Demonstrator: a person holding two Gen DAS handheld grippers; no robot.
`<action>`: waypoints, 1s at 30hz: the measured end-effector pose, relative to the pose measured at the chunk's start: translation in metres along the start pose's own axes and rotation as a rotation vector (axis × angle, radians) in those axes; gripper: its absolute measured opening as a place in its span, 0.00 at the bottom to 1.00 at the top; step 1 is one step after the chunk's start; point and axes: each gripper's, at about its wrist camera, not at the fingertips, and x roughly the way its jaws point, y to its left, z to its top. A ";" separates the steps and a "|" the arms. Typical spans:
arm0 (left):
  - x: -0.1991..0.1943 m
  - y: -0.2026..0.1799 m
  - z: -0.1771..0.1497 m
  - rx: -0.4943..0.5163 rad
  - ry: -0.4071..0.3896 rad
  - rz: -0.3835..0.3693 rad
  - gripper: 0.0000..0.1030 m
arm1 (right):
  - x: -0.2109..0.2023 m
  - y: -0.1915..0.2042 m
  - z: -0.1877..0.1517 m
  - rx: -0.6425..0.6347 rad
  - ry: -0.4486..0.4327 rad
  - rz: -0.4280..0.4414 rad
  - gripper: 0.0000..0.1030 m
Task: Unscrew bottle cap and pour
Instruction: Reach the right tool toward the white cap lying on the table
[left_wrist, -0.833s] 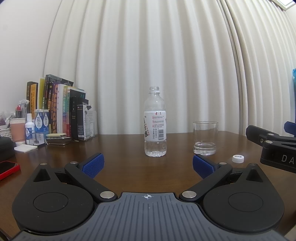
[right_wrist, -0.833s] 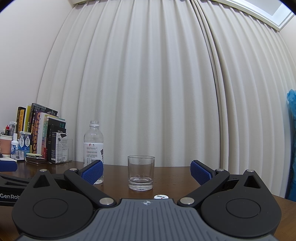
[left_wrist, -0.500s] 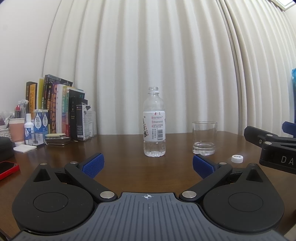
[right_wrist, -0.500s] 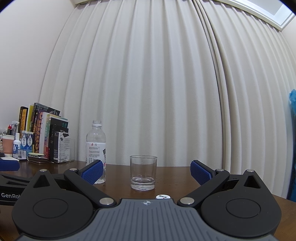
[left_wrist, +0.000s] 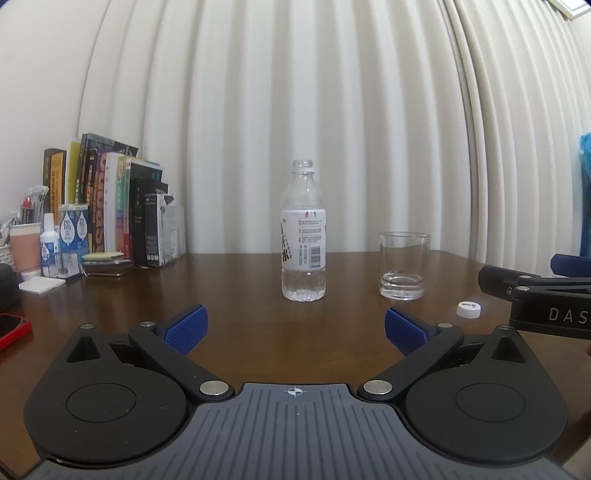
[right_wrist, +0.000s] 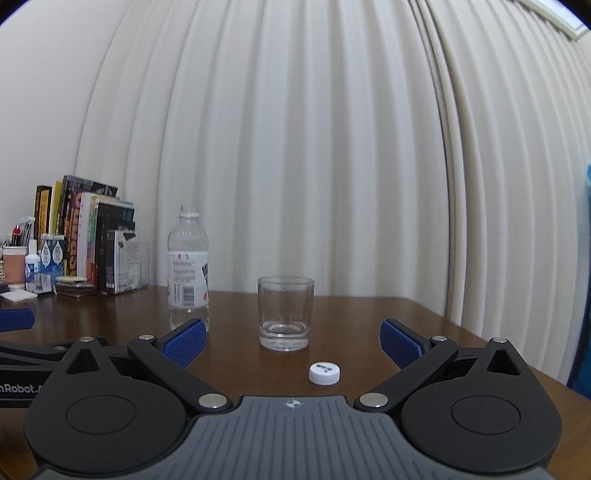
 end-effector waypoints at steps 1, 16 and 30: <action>0.001 0.002 0.002 0.000 0.005 -0.005 1.00 | 0.001 -0.001 0.002 -0.008 0.013 -0.001 1.00; 0.004 0.021 0.042 0.063 0.004 -0.099 1.00 | 0.036 -0.024 0.030 -0.187 0.223 0.085 0.79; 0.033 0.025 0.063 0.152 -0.003 -0.200 1.00 | 0.092 -0.039 0.030 -0.301 0.418 0.183 0.59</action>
